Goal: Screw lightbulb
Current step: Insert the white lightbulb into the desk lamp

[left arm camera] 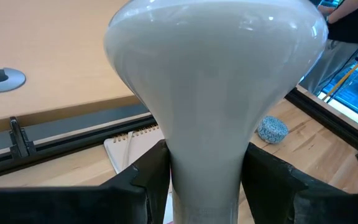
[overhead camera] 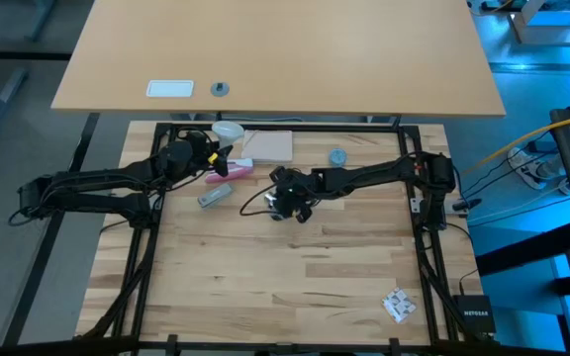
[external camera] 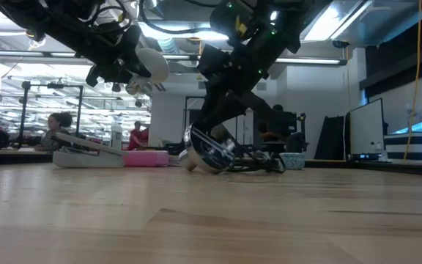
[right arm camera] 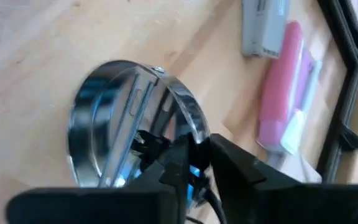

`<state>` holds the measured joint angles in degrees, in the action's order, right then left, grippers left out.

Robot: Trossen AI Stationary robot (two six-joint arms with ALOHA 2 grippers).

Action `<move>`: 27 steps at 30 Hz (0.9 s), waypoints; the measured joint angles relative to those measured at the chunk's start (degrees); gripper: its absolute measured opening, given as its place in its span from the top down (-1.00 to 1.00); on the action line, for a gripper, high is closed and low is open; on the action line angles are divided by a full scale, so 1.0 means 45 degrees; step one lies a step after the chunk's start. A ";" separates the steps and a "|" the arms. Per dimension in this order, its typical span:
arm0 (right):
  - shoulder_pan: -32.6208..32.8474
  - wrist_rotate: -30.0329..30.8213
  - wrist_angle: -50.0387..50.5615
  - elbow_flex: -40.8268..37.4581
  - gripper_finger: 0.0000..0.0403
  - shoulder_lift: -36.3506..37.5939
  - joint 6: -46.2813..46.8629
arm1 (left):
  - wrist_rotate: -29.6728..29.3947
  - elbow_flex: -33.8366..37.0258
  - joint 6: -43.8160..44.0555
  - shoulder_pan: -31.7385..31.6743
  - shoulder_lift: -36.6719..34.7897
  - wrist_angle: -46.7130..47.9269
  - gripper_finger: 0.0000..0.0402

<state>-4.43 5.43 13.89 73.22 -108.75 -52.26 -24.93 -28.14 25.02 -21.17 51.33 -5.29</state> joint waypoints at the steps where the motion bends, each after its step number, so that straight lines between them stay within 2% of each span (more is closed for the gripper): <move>1: 0.0001 -0.0167 -0.0020 -0.0003 0.58 -0.0010 -0.0015 | 0.0000 0.0000 0.0000 0.0000 0.0000 0.0001 0.23; 6: -0.0018 -0.0328 0.0038 -0.0017 0.35 -0.0039 -0.0017 | 0.0001 0.0000 0.0005 0.0000 0.0004 0.0037 0.23; 11: -0.0018 -0.0115 0.0021 -0.0017 0.22 -0.0012 -0.0505 | 0.0005 0.0000 0.0010 0.0000 0.0000 0.0038 0.23; 21: -0.0067 -0.0308 0.0918 -0.0017 0.19 0.0614 -0.2710 | 0.0005 0.0000 0.0010 0.0000 0.0000 0.0049 0.23; 27: -0.0464 -0.1906 0.1115 0.0024 0.19 0.0981 -0.2780 | 0.0010 0.0000 0.0012 0.0005 0.0005 0.0047 0.23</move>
<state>-6.52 -3.15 18.91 73.33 -104.33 -64.77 -24.88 -28.14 25.07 -21.15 51.35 -5.08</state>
